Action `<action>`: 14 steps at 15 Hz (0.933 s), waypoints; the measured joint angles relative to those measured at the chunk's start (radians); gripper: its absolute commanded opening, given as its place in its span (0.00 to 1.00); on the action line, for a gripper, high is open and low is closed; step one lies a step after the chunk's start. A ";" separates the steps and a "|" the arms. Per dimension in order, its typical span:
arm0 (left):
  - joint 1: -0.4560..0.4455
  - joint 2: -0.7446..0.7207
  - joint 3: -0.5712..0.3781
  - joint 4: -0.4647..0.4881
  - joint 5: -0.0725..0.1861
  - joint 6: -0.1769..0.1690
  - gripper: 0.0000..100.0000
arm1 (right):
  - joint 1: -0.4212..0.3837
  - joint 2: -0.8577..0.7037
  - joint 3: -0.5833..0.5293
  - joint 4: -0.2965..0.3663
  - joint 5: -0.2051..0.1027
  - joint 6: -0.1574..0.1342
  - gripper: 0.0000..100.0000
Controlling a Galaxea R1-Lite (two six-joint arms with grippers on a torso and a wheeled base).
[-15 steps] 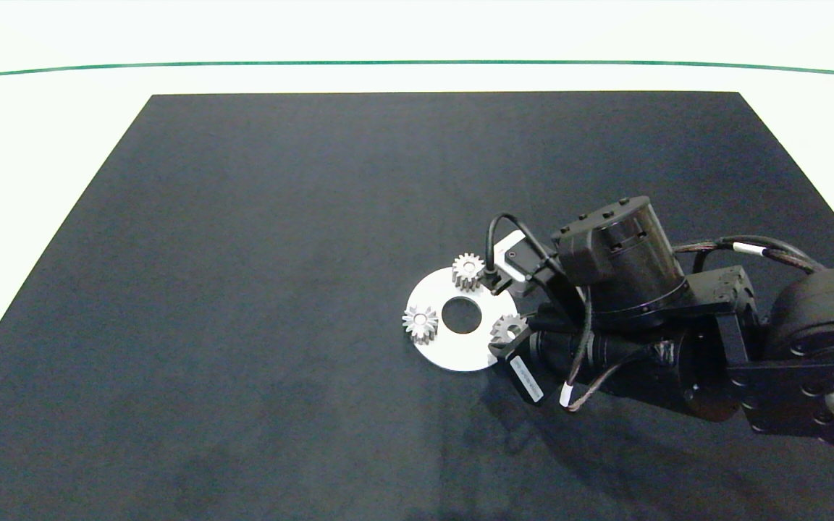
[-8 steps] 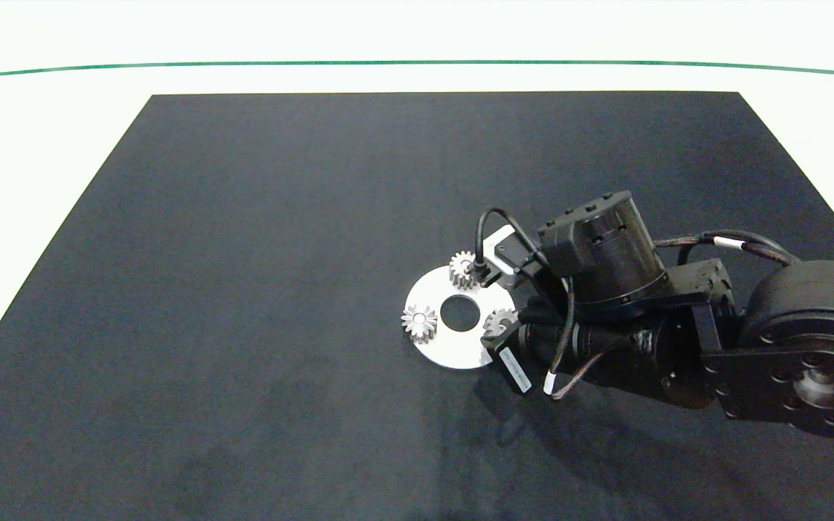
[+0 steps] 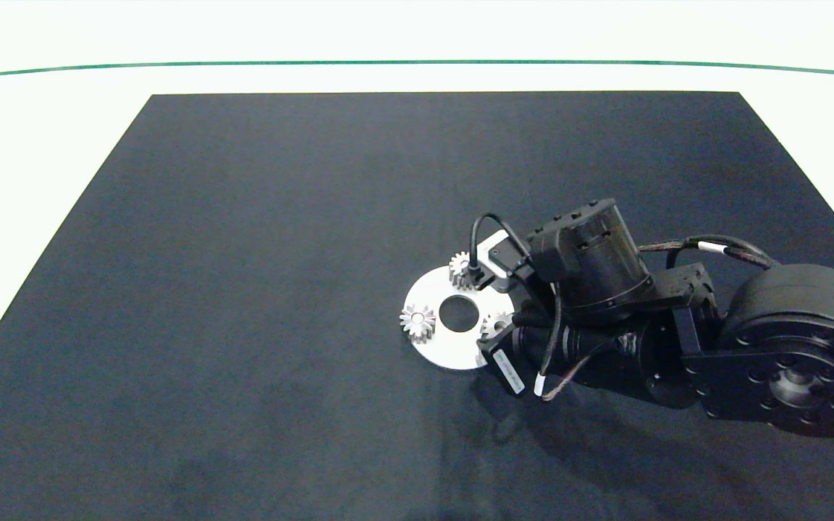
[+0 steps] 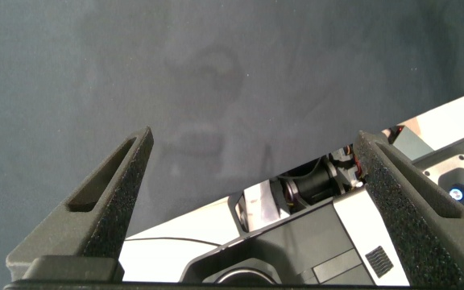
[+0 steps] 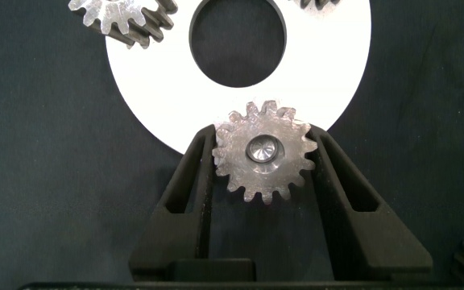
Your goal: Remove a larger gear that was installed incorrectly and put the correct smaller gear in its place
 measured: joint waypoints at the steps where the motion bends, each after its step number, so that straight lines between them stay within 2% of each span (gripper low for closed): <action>1: 0.000 -0.003 0.003 0.000 0.000 -0.001 1.00 | 0.000 0.003 0.001 0.001 0.000 0.001 0.25; 4: 0.000 -0.007 0.008 0.000 0.000 -0.001 1.00 | 0.000 0.008 0.002 0.001 0.000 0.001 0.25; 5: 0.000 -0.008 0.008 0.000 0.000 -0.001 1.00 | 0.000 0.008 0.004 0.002 0.000 0.001 1.00; 12: 0.003 -0.013 0.008 0.000 0.003 -0.006 1.00 | -0.027 -0.018 0.026 0.006 0.001 0.024 1.00; 14: 0.014 -0.017 0.009 0.000 0.021 -0.021 1.00 | -0.037 -0.052 0.049 0.005 0.001 0.049 1.00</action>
